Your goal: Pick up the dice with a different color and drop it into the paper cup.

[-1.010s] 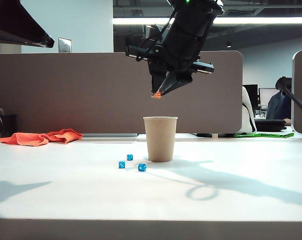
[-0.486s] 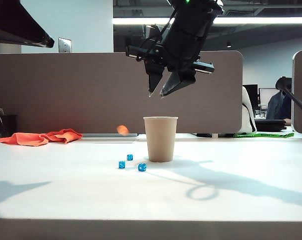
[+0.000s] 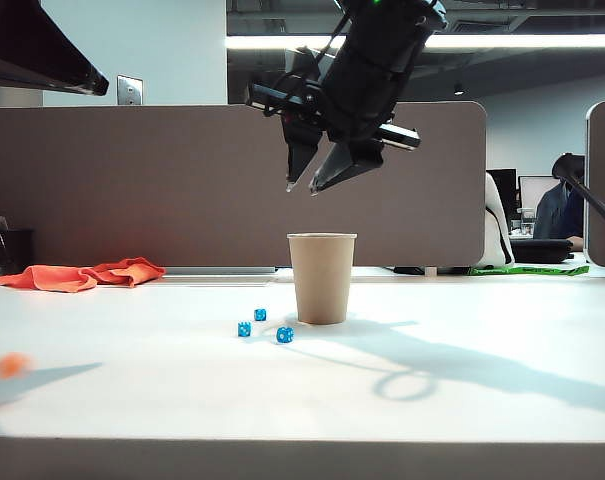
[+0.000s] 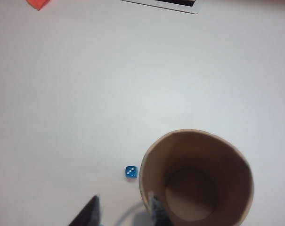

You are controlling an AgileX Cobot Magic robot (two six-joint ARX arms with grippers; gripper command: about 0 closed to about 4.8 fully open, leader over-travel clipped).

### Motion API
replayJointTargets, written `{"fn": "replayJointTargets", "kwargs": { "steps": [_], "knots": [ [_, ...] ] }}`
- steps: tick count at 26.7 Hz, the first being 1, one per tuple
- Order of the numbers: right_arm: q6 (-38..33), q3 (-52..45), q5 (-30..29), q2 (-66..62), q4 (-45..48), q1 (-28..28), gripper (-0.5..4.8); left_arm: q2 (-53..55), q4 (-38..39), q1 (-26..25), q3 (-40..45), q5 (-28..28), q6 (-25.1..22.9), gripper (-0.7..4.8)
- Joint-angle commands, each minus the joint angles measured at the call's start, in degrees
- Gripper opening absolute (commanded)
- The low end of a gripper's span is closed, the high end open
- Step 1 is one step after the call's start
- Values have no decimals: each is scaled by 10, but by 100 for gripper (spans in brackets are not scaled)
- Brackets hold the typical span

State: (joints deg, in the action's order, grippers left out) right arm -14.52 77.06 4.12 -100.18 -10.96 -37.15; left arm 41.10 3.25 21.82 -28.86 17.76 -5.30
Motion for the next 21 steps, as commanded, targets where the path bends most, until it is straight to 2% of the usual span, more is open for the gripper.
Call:
{"fn": "replayJointTargets", "kwargs": {
  "steps": [1,3,5,8,10,11,13,21],
  "knots": [
    [0,3,-4,4,9,0,83,-1,-5,0,-3,-1,2,-6],
    [1,3,-4,4,9,0,-12,-1,-5,0,-3,-2,2,-6],
    [7,3,-3,5,14,0,-6,-1,-5,0,-3,-2,2,-6],
    [77,3,-4,7,37,0,-6,-1,-6,0,-3,-39,2,-6],
    [110,3,-3,14,43,0,-6,-3,-6,0,-3,-69,2,-6],
    [141,2,2,25,46,4,-5,-7,-6,0,-3,-101,2,-6],
    [146,2,9,40,48,10,-5,-17,-7,-1,-3,-118,2,-6],
    [146,-35,9,127,54,65,-5,-89,0,-24,-2,-129,2,-6]
  ]
}}
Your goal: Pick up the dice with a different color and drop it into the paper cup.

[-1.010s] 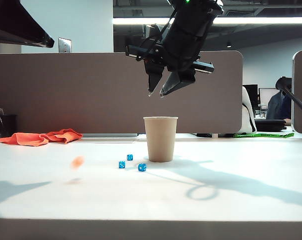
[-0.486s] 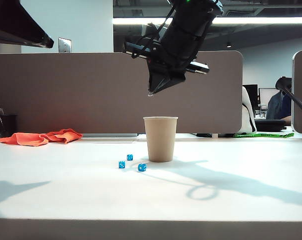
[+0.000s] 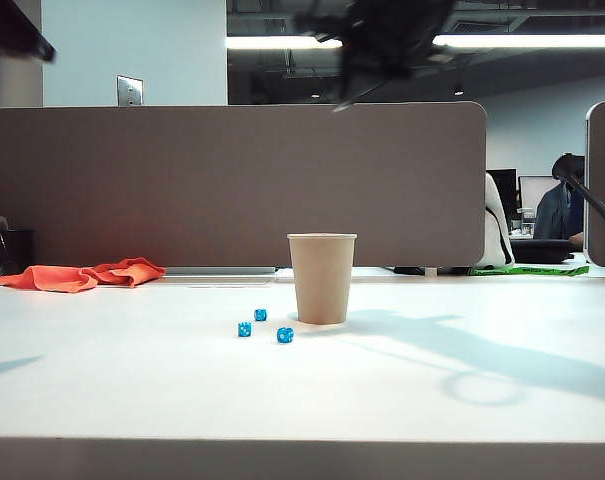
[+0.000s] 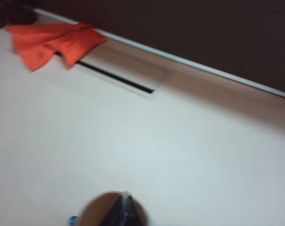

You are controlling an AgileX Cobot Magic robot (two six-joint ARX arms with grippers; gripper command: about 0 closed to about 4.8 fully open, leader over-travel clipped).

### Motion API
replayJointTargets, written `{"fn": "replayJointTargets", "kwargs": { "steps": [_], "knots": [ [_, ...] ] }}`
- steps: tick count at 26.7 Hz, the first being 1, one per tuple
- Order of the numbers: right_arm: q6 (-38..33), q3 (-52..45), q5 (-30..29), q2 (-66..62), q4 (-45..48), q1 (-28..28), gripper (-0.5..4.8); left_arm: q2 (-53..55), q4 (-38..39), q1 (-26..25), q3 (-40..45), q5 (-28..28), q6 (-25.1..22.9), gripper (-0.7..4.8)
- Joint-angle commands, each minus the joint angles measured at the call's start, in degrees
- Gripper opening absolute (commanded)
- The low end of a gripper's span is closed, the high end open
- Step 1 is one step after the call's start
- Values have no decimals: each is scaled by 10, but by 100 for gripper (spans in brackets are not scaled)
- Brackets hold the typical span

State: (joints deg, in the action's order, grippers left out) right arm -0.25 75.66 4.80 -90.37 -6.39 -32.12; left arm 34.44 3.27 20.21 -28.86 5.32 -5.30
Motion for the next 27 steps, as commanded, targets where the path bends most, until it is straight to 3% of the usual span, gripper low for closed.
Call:
{"fn": "replayJointTargets", "kwargs": {
  "steps": [1,8,13,17,23,27],
  "knots": [
    [3,-33,2,42,9,23,-5,-35,6,-12,-2,-7,2,-6],
    [3,-177,-22,169,58,94,-5,-107,69,-16,2,-17,3,-6],
    [3,-316,-37,302,82,141,-5,-178,70,-16,49,-17,77,-6],
    [3,-399,-37,396,87,166,-5,-238,70,-16,89,-17,106,-6],
    [3,-506,-37,565,87,196,-5,-335,91,-16,128,-52,104,-6],
    [3,-549,-35,664,82,203,-5,-341,117,-16,130,-71,95,-6]
  ]
}}
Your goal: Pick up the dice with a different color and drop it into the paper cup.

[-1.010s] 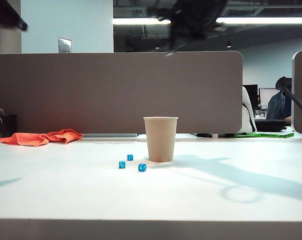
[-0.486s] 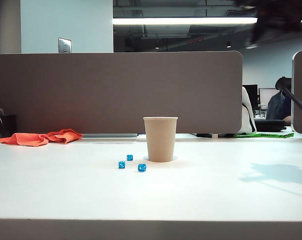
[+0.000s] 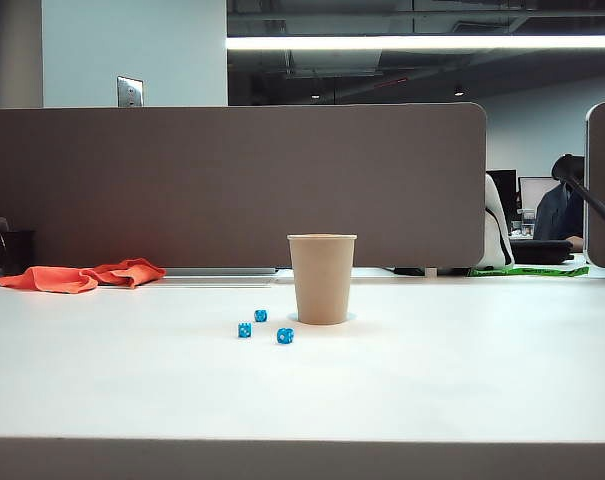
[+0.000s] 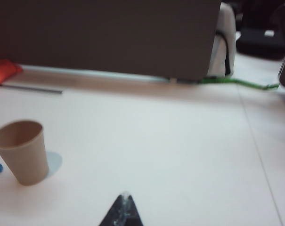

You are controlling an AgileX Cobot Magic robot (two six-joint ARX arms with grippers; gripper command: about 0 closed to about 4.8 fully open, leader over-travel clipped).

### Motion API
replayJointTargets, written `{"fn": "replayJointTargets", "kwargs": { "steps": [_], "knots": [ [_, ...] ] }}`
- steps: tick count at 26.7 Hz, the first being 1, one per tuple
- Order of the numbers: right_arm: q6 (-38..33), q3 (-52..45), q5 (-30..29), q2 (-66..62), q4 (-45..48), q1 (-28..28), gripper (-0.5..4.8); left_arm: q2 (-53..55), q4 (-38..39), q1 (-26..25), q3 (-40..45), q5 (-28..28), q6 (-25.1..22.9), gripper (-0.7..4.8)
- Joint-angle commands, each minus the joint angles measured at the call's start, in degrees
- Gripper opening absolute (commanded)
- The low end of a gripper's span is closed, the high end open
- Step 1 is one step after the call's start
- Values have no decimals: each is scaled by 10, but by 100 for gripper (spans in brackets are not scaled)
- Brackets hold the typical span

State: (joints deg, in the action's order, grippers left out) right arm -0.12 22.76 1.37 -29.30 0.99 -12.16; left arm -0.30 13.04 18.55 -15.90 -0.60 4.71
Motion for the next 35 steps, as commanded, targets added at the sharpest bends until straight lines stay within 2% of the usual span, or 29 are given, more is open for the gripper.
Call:
{"fn": "replayJointTargets", "kwargs": {
  "steps": [1,5,10,13,20,29,35],
  "knots": [
    [2,-29,-1,78,5,5,-5,6,23,0,0,-11,-8,-6],
    [2,-61,0,176,-21,18,-5,6,32,0,1,-11,-29,-6],
    [6,-102,0,286,-110,51,-5,6,32,0,1,-11,-28,-6],
    [6,-113,-7,293,-144,66,-5,6,29,0,2,-9,-28,-6],
    [40,-130,-11,294,-69,69,-5,6,17,1,8,-5,-25,-6],
    [46,-217,-4,294,69,69,-5,6,10,1,8,-5,-23,-6],
    [47,-224,30,294,63,75,-5,6,10,1,8,-5,-23,-6]
  ]
}}
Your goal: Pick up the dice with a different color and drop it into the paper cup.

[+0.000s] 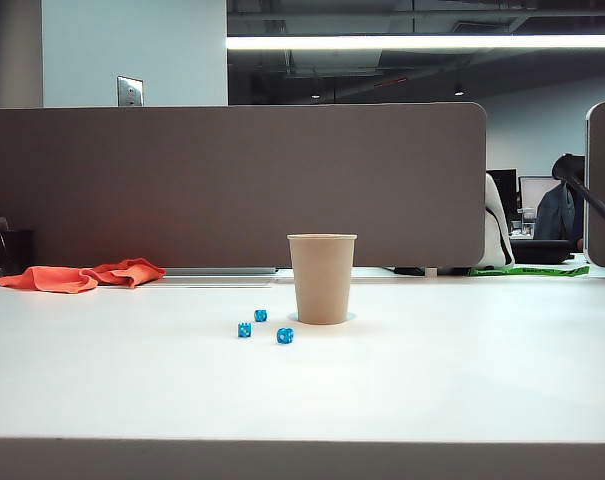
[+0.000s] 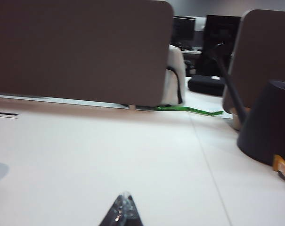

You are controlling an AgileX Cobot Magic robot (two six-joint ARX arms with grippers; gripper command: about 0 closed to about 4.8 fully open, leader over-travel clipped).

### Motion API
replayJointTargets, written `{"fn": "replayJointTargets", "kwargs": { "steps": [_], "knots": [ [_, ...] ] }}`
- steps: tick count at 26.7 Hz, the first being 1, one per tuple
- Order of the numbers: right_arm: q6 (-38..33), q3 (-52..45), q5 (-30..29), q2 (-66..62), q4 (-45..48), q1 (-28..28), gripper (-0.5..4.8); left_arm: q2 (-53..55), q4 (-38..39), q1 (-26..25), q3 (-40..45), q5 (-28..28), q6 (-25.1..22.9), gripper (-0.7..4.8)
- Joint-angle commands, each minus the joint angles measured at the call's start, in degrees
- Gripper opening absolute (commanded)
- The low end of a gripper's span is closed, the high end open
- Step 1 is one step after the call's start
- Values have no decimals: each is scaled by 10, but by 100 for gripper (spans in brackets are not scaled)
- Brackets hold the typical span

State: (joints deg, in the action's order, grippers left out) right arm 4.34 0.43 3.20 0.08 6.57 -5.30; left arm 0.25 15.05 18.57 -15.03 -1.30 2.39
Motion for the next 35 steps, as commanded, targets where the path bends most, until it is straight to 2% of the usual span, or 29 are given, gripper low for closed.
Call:
{"fn": "replayJointTargets", "kwargs": {
  "steps": [1,4,7,10,18,21,23,26,29,32,35],
  "knots": [
    [2,-1,12,0,10,11,-5,0,-10,1,-1,2,0,-6],
    [1,-1,10,0,15,41,-5,0,-14,1,2,-2,-9,-6],
    [-18,-1,-33,0,14,85,-5,0,-72,1,43,-2,-24,-6],
    [-31,-1,-68,0,14,109,-5,0,-136,1,89,-2,2,-6],
    [-31,-1,-73,0,14,113,-5,0,-176,1,120,2,1,-6],
    [-31,-1,-75,0,14,113,-5,0,-178,1,120,22,-19,-6],
    [-31,-1,-84,0,14,113,-5,0,-182,1,121,40,-49,-6],
    [-31,-1,-97,0,14,112,-5,0,-194,1,129,42,-86,-6],
    [-38,-1,-97,0,12,111,-5,0,-202,1,146,41,-96,-6],
    [-56,-1,-98,0,0,111,-5,0,-184,1,146,37,-106,-6],
    [-63,-1,-98,0,-14,111,-5,0,-183,1,146,-10,-110,-6]
  ]
}}
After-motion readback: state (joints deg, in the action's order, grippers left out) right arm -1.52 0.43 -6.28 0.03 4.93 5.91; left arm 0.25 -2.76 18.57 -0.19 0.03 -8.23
